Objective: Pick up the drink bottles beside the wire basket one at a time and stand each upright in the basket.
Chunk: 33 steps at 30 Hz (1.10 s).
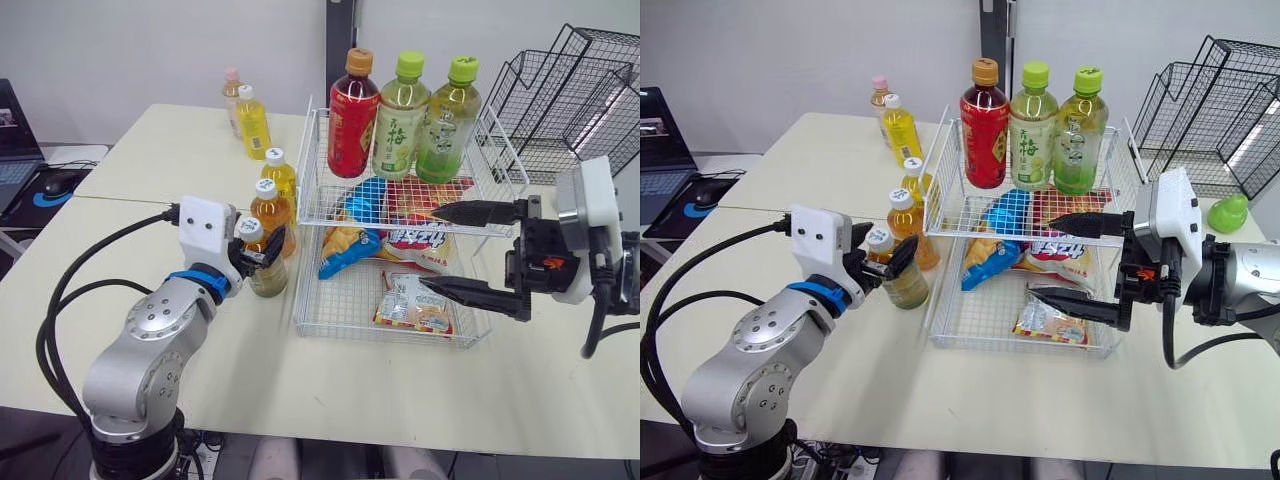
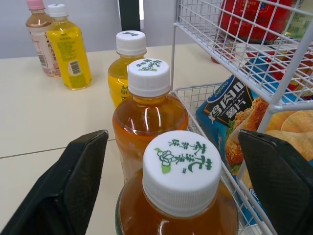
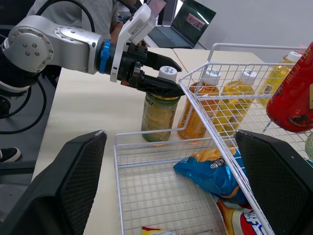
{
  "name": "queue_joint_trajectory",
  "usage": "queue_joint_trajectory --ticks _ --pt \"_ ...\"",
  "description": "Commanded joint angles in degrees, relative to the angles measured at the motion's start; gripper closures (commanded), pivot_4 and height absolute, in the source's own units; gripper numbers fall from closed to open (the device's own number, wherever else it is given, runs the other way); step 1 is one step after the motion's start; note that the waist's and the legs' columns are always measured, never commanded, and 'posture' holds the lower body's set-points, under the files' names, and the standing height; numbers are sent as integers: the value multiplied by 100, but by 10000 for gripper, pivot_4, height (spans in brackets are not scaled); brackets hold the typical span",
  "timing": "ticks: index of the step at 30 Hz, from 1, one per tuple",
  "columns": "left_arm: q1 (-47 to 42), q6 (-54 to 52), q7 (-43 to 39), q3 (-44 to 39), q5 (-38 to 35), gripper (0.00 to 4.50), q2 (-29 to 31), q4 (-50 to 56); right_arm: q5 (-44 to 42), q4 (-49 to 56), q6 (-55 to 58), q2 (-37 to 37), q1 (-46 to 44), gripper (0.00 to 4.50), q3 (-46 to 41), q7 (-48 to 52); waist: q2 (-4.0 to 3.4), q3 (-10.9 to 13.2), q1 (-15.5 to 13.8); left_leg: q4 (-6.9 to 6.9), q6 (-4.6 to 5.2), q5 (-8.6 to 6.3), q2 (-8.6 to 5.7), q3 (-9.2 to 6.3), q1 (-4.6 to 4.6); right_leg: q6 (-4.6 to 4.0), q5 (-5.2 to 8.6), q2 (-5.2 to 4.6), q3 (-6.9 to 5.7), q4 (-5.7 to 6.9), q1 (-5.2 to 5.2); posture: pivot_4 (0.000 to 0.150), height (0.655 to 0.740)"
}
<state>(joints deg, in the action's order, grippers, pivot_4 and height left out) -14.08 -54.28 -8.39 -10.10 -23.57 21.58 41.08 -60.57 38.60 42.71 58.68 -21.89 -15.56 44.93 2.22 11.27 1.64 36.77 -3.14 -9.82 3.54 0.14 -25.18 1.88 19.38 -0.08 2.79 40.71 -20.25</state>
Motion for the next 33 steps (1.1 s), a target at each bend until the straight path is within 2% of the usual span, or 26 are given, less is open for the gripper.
queue_joint_trajectory --ticks 1,7,10,14,18,24,29,33 --pt "105 171 -3 6 44 14731 -27 96 -77 116 -25 7 -101 0 -88 -44 0 0 0 -1 0 0 0 0 0 0 0 0 0 0 0 1500 7347" --pt "150 384 -3 20 65 30877 -62 -1 -59 136 -25 17 -72 0 -167 -105 0 0 -5 -3 0 0 0 1 2 3 2 -2 0 -9 3 1500 7347" --pt "81 461 -75 -94 -3 30963 -1 -23 -9 155 -34 62 28 0 -284 -123 0 0 -7 -5 0 0 0 1 2 3 2 -2 0 -11 3 1500 7347" --pt "-85 547 -415 -357 -134 30964 365 -53 5 201 -21 127 224 0 -504 -131 0 0 -9 -9 0 0 1 1 2 4 3 -1 -1 -19 3 1500 7347" --pt "-639 488 -1121 -936 -890 30964 832 -490 57 150 -52 188 376 0 -757 -107 2 4 -5 -24 0 1 4 3 1 4 3 0 -2 -33 -1 1500 7347" --pt "-1256 45 -2575 -1293 -1846 30969 2268 -1256 58 200 -14 270 809 0 -1273 28 4 5 -7 -71 0 1 3 11 -2 0 0 -9 -2 -83 -1 1500 7347" --pt "-2629 -492 -3353 -1186 -2467 30969 3264 -2340 239 149 -67 305 1222 0 -1679 217 14 13 -25 -80 -3 0 3 -10 -39 0 2 3 -27 -86 -32 1500 7347" --pt "-3993 -654 -3770 -757 -2457 30972 3728 -3315 260 194 -72 291 1366 0 -1807 207 14 13 -25 -76 -3 0 -1 -7 -53 4 4 1 -27 -87 -41 1500 7347"
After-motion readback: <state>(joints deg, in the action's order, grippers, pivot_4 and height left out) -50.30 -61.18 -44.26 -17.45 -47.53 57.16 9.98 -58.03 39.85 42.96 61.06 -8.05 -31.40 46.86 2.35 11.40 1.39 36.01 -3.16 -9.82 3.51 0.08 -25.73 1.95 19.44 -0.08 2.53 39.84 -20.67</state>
